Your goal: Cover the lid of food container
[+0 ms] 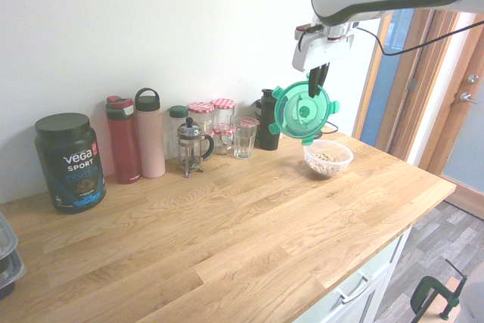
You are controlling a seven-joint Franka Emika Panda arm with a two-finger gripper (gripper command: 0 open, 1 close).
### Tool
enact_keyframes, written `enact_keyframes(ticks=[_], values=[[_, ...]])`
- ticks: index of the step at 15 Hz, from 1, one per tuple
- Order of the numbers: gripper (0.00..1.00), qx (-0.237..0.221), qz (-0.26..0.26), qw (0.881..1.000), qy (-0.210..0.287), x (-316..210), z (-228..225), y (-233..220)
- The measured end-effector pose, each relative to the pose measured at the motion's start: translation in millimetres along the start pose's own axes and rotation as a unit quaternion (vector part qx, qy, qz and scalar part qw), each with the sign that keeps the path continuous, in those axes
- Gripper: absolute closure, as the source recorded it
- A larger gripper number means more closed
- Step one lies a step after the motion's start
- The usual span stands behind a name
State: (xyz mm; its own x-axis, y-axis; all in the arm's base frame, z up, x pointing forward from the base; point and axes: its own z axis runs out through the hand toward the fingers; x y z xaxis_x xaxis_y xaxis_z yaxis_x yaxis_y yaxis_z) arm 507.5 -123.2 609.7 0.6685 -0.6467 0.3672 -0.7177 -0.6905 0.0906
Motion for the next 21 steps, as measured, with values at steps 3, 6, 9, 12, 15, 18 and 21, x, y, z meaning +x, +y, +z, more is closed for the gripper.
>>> enact_keyframes(ticks=[3, 6, 9, 12, 15, 18, 21], values=[[1.0, -0.088, 0.006, 0.994, 0.057, 8.7, 27.7, -6.6], [1.0, -0.178, 0.021, 0.978, 0.107, 15.8, 39.7, 0.3], [1.0, -0.267, 0.035, 0.952, 0.147, 25.0, 60.5, 1.3], [1.0, -0.36, 0.042, 0.915, 0.176, 29.5, 96.5, -1.3], [1.0, -0.45, 0.044, 0.87, 0.196, 28.2, 121.5, -3.1], [1.0, -0.517, 0.036, 0.83, 0.207, 25.6, 146.1, -10.4], [1.0, -0.503, 0.019, 0.838, 0.211, 25.6, 170.7, -34.4]])
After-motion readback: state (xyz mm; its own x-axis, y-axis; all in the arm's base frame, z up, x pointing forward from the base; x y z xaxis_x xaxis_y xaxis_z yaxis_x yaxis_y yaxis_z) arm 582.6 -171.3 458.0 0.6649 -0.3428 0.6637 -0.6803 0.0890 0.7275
